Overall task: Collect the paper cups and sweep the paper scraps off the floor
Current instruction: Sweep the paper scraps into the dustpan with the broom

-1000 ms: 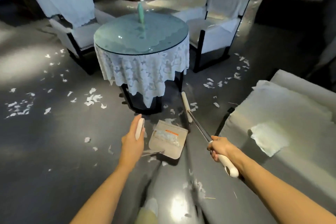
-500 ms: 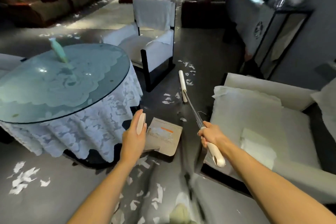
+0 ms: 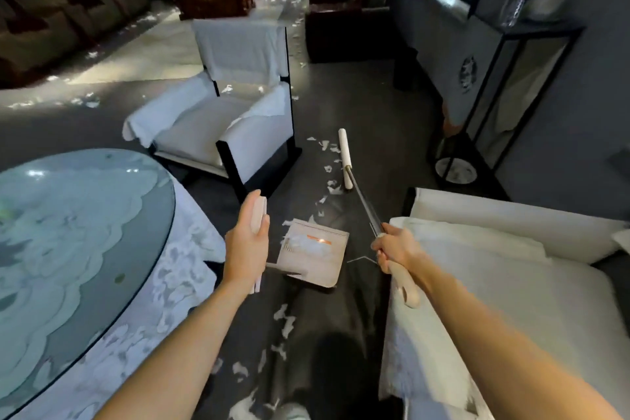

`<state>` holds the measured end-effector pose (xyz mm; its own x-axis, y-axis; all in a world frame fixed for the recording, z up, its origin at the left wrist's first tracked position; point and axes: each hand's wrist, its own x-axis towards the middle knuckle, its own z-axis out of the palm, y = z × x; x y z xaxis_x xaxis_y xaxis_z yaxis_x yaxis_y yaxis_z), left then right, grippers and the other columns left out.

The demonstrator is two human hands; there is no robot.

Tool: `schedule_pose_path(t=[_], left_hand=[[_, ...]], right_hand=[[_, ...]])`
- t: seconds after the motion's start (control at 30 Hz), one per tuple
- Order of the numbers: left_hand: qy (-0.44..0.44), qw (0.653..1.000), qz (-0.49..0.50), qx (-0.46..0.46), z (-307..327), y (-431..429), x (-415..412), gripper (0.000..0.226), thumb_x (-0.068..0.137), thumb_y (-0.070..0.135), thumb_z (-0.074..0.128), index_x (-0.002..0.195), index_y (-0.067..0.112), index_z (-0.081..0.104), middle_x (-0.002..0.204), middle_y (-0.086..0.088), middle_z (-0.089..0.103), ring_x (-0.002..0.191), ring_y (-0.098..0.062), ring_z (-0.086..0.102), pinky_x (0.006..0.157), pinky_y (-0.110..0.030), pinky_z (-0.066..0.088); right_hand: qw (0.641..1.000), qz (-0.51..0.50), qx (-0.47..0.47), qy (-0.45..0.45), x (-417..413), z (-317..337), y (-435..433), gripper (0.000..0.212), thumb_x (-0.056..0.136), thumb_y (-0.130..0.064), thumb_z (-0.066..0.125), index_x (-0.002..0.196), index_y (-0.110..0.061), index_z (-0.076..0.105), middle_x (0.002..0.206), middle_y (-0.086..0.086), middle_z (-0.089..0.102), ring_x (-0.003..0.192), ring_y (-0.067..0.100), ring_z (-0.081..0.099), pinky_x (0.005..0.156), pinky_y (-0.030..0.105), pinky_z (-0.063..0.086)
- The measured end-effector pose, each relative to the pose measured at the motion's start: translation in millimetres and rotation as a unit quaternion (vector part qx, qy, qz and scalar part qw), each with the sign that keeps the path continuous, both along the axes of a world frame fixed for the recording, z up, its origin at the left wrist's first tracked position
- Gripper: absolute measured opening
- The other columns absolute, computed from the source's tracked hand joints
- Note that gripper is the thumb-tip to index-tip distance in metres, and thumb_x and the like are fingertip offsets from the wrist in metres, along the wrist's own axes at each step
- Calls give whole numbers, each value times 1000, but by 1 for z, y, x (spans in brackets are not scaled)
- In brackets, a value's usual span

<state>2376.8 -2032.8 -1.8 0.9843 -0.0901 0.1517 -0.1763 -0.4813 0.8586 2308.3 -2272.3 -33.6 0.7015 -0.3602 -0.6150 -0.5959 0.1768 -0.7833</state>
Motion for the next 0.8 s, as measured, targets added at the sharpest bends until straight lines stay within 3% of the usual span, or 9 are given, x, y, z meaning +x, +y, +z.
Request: schedule_pose_path(t=[0.23,0.33,0.47,0.57,0.7,0.8], left_hand=[[18,999,-23,15,-6,-97,166,41,97,26,45,134,43,42,122,-7,60,106,-35,58,95,-48,47],[6,999,-41,11,-18,-133,243,41,97,26,46,134,42,41,127,-3,58,111,-35,56,98,-50,45],[4,997,-73,12,-9,-184,356,40,98,27,45,135,40,41,119,-12,62,103,-38,58,91,-48,50],[4,995,-93,27,7,-230,428,40,98,28,44,137,39,40,121,-8,62,100,-35,60,89,-45,50],[-1,994,-111,19,12,-296,519,40,98,26,45,136,37,41,125,-9,60,106,-38,58,94,-48,48],[-5,993,-117,13,10,-353,585,43,99,22,45,140,33,40,136,3,53,111,-29,58,99,-38,44]], right_hand=[[999,-31,19,-12,115,-12,-86,70,90,7,44,151,-16,17,36,2,40,26,10,36,31,17,30],[999,-35,11,-10,194,-19,-122,72,90,8,44,152,-15,16,37,3,40,27,11,37,32,18,31],[999,-43,3,0,302,-8,-165,69,89,6,46,150,-14,19,39,2,45,31,11,41,35,21,35],[998,-54,-12,7,371,5,-209,63,89,4,48,146,-12,28,50,5,44,34,11,40,36,21,35],[997,-74,-7,26,452,9,-277,73,88,4,51,150,-20,21,53,6,45,33,10,42,36,21,36],[997,-78,1,28,517,3,-337,72,89,3,51,150,-22,23,56,6,45,36,10,43,36,21,36]])
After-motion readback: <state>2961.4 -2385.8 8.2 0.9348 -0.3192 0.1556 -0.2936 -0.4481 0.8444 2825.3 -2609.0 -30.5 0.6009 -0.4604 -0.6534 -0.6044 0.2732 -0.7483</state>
